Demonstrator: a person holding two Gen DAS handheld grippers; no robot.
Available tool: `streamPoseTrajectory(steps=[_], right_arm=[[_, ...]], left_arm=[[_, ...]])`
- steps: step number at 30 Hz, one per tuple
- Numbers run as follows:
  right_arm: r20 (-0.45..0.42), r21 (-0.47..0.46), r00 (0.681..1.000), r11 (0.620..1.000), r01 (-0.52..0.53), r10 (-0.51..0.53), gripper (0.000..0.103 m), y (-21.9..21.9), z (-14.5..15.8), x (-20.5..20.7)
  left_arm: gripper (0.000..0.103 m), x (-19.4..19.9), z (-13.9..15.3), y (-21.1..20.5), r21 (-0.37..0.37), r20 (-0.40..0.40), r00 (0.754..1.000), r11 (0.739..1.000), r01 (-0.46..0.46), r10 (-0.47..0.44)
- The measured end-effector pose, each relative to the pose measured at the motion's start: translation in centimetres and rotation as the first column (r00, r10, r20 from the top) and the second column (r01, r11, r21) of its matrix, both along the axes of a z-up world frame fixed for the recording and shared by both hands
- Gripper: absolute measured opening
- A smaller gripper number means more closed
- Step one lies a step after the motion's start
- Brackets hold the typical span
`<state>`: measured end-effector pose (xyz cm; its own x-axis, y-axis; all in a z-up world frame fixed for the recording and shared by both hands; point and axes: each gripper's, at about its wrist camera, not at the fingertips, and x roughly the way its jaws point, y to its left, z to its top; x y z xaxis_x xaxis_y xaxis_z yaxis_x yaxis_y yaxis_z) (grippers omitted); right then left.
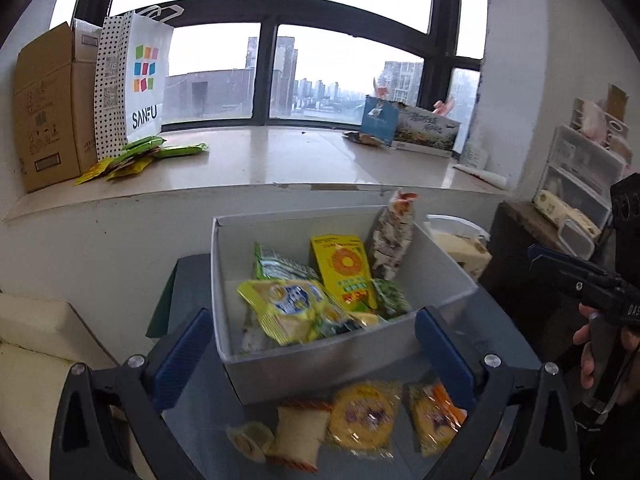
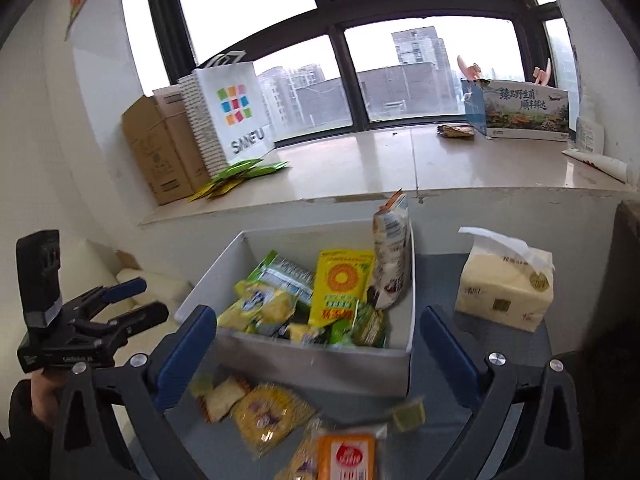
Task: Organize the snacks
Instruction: 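Grasp the orange Indian flying cake packet with the right tool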
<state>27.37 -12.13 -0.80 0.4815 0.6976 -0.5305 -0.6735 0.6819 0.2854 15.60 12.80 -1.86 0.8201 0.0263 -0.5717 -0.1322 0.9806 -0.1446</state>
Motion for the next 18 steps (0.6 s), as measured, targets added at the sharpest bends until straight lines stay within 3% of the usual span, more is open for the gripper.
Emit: streamPoseTrajectory(steps=[3,8,15,18], right_arm=[[0.024,0.03,1.0,0.999,-0.02,0.019,0.103,-2.2,0.1,-3.3],[0.009,0.031,0.999,0.999,-0.034,0.034,0.103,-5.6,-2.0,-7.4],[-0.041,-0.062,0.999,0.998,-0.002,0.0,0.103,-8.2,-6.7,-12.4],[-0.067,-0.087,0.998,0.996,-0.027,0.021,0.103,-8.8,-8.3,-13.5]], left_arm=[[0.103,-3.1,0.2,-1.3,-0.034,0.031,0.999,0.999,0.014,-0.013],[0.103,-7.1,-1.3,-4.7,-0.004,0.021,0.997,0.997,0.073,-0.073],[0.103,-11.9,-4.1,-7.6,-0.076,-0.005,0.995,0.993,0.094,-0.095],[0.103,-12.7,-4.9,-8.7,-0.023,-0.032,0.994,0.994,0.107,-0.108]])
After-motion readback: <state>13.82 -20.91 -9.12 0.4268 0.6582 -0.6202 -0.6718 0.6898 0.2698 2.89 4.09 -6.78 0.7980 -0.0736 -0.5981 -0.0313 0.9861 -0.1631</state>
